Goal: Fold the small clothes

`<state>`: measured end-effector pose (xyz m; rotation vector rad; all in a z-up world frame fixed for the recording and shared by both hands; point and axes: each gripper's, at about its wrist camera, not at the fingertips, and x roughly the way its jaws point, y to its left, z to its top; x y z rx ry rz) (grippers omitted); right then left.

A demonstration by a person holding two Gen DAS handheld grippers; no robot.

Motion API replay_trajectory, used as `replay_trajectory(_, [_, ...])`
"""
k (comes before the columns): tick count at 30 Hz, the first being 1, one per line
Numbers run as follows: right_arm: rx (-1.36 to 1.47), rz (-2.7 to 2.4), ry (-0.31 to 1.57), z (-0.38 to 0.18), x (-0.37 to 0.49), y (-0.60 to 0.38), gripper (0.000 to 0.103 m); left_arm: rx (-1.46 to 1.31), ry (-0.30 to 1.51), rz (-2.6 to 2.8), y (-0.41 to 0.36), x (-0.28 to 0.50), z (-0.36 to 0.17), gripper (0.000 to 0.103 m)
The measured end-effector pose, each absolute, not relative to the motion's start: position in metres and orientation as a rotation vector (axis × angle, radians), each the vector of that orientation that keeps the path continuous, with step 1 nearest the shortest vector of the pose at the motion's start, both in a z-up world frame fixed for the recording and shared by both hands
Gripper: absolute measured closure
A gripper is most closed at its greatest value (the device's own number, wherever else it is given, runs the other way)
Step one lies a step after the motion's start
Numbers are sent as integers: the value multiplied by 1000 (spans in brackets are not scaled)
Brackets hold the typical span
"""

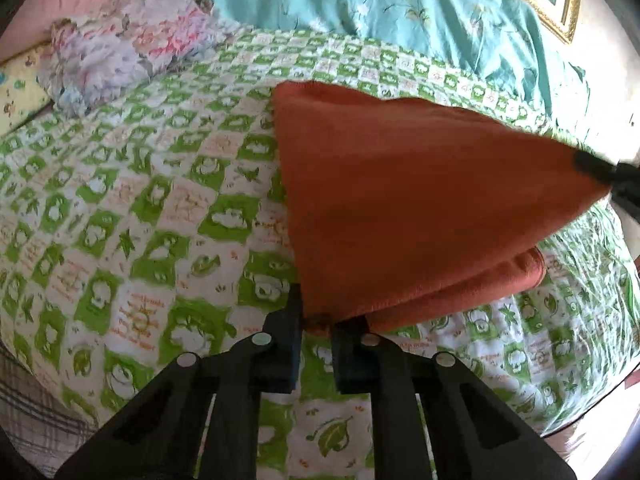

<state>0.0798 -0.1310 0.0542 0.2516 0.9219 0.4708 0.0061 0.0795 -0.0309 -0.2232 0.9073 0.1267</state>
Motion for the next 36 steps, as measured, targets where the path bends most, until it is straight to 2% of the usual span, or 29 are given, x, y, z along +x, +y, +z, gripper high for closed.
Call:
replay_trajectory(4, [141, 364, 1051, 3, 78, -137, 99, -197, 951, 130, 76, 8, -42, 94])
replay_trajectory(7, [201, 295, 1128, -33, 75, -156, 99, -203, 973, 127, 77, 7, -46, 94])
replay_trajectory(15, [145, 252, 1168, -42, 76, -147, 98, -166, 1011, 93, 78, 8, -48, 93])
replay_trajectory(16, [148, 245, 1170, -39, 77, -147, 96, -172, 1020, 86, 80, 6, -47, 94])
replay_trajectory(20, [253, 245, 1154, -18, 78, -162, 75, -220, 1033, 19, 97, -15, -37, 94])
replay_trajectory(22, [308, 247, 1098, -1, 84, -170, 71, -272, 994, -14, 109, -22, -22, 93])
replay_trajectory(26, [349, 307, 1042, 14, 120, -160, 71, -315, 899, -51, 117, -10, 6, 92])
replay_trajectory(27, [345, 321, 1038, 12, 132, -154, 71, -316, 873, -58, 116, -2, 12, 89])
replay_trajectory(34, [328, 320, 1129, -33, 188, -126, 73, -310, 869, -125, 106, 53, 5, 87])
replay_trajectory(35, [324, 317, 1147, -39, 192, -127, 91, -284, 894, -120, 102, 63, -1, 87])
replay_trajectory(36, [338, 319, 1146, -42, 196, -129, 94, -268, 906, -119, 100, 67, -3, 87])
